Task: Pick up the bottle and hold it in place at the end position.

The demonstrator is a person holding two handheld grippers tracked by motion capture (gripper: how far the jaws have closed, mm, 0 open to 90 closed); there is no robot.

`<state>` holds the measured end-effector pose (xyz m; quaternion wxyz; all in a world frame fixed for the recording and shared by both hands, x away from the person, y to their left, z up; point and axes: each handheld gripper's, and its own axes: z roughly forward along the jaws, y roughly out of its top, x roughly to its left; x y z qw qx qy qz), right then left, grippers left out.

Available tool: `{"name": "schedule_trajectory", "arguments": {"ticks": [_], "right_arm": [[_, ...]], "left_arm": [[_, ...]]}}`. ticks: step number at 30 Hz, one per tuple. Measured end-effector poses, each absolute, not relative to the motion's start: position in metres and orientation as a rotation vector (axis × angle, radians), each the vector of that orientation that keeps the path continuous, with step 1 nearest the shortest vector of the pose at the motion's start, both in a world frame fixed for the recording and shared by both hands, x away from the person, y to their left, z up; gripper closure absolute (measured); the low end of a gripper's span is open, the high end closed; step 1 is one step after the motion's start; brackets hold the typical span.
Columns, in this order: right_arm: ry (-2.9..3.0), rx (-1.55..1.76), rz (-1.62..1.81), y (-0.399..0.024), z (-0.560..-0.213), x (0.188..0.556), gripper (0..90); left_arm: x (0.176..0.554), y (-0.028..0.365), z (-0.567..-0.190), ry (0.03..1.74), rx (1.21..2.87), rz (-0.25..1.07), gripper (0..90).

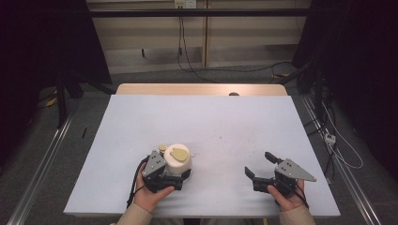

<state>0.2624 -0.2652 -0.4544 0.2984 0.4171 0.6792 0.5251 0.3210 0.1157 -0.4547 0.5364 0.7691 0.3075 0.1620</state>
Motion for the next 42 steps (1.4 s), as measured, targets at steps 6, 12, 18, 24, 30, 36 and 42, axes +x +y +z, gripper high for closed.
{"name": "schedule_trajectory", "arguments": {"ticks": [6,12,18,24,30,36,42], "right_arm": [[1.802,1.106,1.396,-0.265,-0.454,0.262,6.6],[1.802,1.107,1.394,-0.265,-0.454,0.262,6.6],[1.801,1.104,1.396,-0.266,-0.454,0.262,6.7],[1.801,1.103,1.397,-0.265,-0.454,0.263,6.7],[1.795,1.107,1.406,-0.266,-0.454,0.262,6.7],[1.794,1.103,1.406,-0.267,-0.453,0.262,6.7],[1.797,1.097,1.417,-0.267,-0.453,0.262,6.6]], "left_arm": [[0.322,0.112,-0.455,0.738,1.819,0.399,2.9],[0.323,0.109,-0.455,0.744,1.816,0.407,2.9],[0.324,0.107,-0.455,0.737,1.81,0.424,3.6],[0.323,0.105,-0.455,0.737,1.8,0.446,4.5],[0.324,0.104,-0.455,0.733,1.786,0.453,4.8],[0.324,0.102,-0.455,0.724,1.777,0.465,4.9],[0.326,0.101,-0.455,0.73,1.765,0.475,5.0]]}}
